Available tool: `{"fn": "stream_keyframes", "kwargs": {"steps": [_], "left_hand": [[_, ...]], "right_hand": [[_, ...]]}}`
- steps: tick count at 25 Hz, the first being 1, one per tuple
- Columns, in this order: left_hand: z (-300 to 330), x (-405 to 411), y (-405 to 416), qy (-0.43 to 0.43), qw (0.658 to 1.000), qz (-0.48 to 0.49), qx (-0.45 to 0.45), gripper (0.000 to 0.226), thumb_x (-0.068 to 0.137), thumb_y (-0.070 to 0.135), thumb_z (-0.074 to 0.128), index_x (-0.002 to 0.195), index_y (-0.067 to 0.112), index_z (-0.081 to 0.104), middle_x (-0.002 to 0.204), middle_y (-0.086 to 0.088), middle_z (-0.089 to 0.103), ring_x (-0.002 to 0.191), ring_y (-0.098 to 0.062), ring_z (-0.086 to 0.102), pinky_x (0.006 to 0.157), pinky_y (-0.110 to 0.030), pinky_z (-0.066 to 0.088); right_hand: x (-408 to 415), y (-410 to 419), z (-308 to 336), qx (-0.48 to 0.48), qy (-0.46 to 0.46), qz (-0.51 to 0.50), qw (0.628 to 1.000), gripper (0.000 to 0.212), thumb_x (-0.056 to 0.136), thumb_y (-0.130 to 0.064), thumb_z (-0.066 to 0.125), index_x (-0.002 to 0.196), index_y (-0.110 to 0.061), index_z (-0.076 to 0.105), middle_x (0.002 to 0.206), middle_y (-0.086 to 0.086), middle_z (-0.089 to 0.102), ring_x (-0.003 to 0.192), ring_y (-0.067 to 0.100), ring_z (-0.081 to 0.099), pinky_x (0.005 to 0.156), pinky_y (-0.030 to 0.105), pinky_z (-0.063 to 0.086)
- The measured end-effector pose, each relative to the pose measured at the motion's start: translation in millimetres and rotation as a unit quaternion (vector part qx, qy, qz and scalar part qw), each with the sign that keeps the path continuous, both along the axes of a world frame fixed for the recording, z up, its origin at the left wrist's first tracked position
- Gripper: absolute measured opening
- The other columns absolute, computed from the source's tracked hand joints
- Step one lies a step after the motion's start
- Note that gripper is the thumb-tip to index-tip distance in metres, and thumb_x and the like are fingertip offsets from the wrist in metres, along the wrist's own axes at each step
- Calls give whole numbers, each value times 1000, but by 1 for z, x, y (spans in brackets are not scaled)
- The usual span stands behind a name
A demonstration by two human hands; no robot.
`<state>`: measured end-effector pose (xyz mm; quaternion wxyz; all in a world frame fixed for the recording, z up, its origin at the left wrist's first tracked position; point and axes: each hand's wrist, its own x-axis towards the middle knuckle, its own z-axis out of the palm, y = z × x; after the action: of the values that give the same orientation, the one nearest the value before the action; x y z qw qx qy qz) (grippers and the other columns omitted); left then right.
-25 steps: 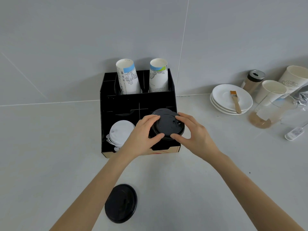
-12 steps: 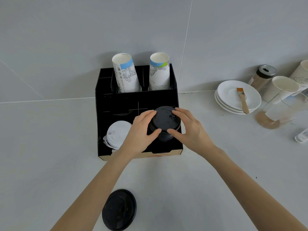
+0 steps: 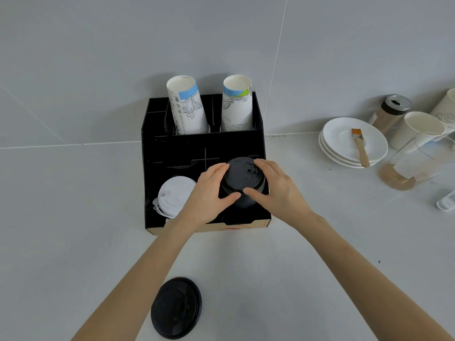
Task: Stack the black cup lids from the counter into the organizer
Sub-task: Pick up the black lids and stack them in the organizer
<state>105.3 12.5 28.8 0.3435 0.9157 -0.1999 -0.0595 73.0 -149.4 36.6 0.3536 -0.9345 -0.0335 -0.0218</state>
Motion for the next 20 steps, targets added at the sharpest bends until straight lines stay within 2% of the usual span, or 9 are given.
{"fn": "stream_keyframes", "kwargs": {"steps": [10, 14, 17, 20], "left_hand": [[-2, -6, 0, -2, 1000, -1, 5, 65, 83, 25, 60, 137, 13, 25, 148, -4, 28, 134, -21, 28, 107, -25, 22], [0, -14, 4, -1, 1000, -6, -4, 63, 84, 22, 58, 137, 12, 25, 148, -5, 28, 135, -18, 29, 102, -17, 19], [4, -20, 10, 2, 1000, 0, -8, 61, 85, 22, 58, 136, 11, 26, 147, -5, 30, 134, -19, 31, 104, -20, 23], [10, -30, 20, 1, 1000, 11, -22, 60, 85, 21, 57, 136, 12, 27, 145, -6, 34, 131, -19, 35, 99, -19, 25]], "right_hand": [[-11, 5, -9, 18, -11, -32, 999, 61, 81, -24, 63, 132, -9, 35, 143, 9, 39, 131, 24, 38, 108, 47, 35], [-16, 7, -9, 16, 0, -37, 999, 61, 83, -25, 60, 134, -11, 30, 147, 7, 33, 132, 23, 35, 109, 46, 35], [-20, 11, -2, -3, -12, -38, 999, 61, 84, -23, 60, 135, -12, 29, 149, 9, 26, 135, 25, 30, 111, 45, 32], [-26, 18, 4, -11, -40, -29, 999, 59, 83, -21, 61, 134, -11, 32, 149, 11, 28, 136, 27, 28, 112, 46, 30]]}}
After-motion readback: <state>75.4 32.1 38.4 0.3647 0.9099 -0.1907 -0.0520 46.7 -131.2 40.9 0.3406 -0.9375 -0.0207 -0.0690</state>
